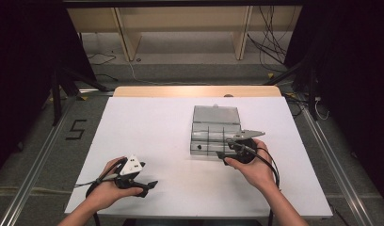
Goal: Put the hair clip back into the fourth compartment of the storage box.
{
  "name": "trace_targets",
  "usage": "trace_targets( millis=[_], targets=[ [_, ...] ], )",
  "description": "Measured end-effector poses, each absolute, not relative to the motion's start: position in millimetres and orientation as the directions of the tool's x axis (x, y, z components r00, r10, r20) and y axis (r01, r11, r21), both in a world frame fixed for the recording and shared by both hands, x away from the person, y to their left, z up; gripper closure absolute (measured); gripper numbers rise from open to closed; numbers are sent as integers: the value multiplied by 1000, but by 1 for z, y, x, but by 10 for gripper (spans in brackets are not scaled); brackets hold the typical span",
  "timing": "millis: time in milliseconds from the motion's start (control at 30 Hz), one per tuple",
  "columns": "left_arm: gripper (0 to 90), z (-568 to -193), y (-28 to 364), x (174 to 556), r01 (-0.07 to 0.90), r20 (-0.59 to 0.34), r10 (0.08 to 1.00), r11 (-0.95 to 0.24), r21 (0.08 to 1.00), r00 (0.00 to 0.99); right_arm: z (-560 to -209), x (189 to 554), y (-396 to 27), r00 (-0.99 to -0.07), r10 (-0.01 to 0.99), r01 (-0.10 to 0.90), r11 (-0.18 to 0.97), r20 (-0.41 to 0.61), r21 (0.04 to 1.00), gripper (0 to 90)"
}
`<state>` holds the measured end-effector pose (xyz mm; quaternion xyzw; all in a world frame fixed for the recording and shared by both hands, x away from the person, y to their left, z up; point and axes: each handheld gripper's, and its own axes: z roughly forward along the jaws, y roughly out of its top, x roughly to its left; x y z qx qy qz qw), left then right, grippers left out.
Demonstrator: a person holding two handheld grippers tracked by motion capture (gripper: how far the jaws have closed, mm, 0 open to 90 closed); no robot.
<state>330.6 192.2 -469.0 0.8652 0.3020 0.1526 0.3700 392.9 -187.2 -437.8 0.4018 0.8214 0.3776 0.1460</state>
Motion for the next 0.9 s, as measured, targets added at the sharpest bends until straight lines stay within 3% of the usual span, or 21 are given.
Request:
trace_targets(
  millis=[900],
  targets=[
    [200, -470, 193, 331, 411, 42, 639, -542, 733, 768, -455, 349, -238, -619, 780, 535, 332, 93, 777, 350]
  ],
)
